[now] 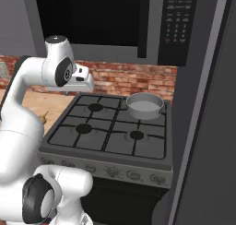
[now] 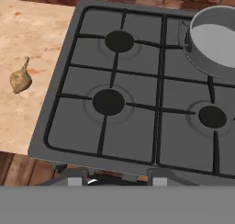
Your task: Put the onion and garlic in the pot. Retrieve the spatula and lightly stir the vegetables in the pot.
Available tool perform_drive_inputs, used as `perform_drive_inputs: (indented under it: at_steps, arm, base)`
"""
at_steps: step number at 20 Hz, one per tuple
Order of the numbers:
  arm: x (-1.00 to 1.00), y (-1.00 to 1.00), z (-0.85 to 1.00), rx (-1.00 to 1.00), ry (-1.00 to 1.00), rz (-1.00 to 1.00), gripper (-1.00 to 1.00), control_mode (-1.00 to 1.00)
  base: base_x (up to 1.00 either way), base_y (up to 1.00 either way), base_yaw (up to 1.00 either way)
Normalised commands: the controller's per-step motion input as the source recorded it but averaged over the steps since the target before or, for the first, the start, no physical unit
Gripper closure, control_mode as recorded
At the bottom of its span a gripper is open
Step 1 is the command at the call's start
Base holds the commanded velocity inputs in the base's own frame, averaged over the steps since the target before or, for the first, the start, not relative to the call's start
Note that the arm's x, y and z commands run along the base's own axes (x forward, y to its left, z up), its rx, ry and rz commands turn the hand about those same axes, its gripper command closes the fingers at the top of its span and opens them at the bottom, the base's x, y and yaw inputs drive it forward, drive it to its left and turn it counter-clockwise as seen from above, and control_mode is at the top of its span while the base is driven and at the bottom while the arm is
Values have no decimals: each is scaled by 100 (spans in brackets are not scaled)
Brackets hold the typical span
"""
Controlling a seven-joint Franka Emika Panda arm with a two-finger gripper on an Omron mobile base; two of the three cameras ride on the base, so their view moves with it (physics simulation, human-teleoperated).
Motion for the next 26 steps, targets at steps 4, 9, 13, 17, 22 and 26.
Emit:
perform_drive_inputs:
  at_steps: [4, 9, 13, 17, 22, 26]
  arm:
    - [-42, 16, -4, -1, -1, 5, -100, -100]
    - [-37, 47, -13, -9, -8, 12, -100, -100]
    - [-33, 100, -14, -11, 3, 10, -100, -100]
    - [13, 100, -31, -1, 14, 1, -100, -100]
    - [44, 100, -31, 0, 20, 0, -100, -100]
    - [58, 53, -1, 0, 19, -4, -100, -100]
  base:
    - [0, 0, 0]
    - [0, 0, 0]
    - [0, 0, 0]
    - [0, 0, 0]
    - [0, 0, 0]
    - [0, 0, 0]
